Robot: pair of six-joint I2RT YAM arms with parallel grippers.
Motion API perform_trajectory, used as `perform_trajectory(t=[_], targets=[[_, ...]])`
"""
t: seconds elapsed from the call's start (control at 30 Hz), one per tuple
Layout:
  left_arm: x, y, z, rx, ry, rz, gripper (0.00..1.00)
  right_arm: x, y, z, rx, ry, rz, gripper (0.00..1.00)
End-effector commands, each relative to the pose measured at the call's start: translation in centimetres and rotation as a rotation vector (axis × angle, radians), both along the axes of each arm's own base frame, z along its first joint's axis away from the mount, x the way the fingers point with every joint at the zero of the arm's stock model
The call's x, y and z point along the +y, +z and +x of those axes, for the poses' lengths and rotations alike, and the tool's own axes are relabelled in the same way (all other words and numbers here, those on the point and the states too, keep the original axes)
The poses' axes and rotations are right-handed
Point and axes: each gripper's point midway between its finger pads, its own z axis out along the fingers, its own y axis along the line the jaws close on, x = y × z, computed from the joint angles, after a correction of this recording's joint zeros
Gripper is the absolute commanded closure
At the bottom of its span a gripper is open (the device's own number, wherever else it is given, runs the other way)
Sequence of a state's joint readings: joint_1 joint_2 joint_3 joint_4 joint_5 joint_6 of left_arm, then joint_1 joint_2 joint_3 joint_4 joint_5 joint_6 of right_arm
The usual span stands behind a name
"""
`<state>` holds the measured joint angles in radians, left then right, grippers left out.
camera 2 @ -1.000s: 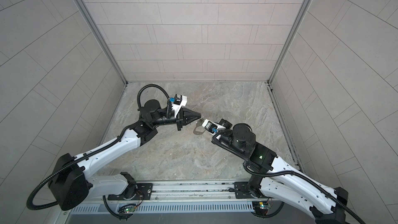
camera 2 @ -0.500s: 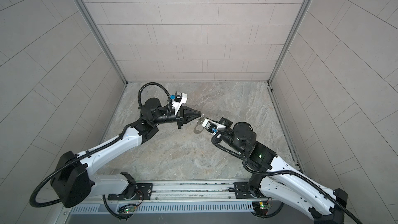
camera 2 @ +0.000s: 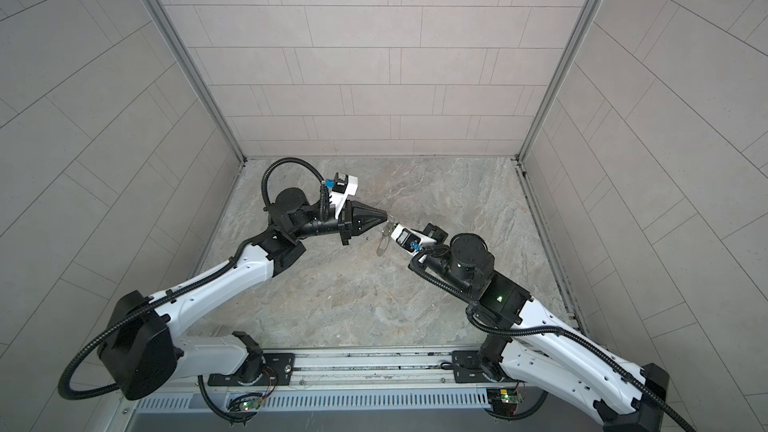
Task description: Remove the keys from the keyring
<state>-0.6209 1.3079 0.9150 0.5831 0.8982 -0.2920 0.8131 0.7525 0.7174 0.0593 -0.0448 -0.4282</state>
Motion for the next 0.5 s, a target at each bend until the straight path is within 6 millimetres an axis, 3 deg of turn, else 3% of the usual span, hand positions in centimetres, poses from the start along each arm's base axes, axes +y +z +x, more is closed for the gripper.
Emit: perform_trajectory(t=[0.0, 0.47], targets=[[0.21, 2.24, 0.09, -0.048, -0.003, -0.053, 1.0, -0.08, 1.22, -0.23, -0.021, 0.01, 0.046, 1.0], [0.4, 2.66, 0.37, -0.045, 0.003, -0.07, 1.0, -0.36, 1.45, -0.05, -0.057, 0.018, 0.065, 1.0]])
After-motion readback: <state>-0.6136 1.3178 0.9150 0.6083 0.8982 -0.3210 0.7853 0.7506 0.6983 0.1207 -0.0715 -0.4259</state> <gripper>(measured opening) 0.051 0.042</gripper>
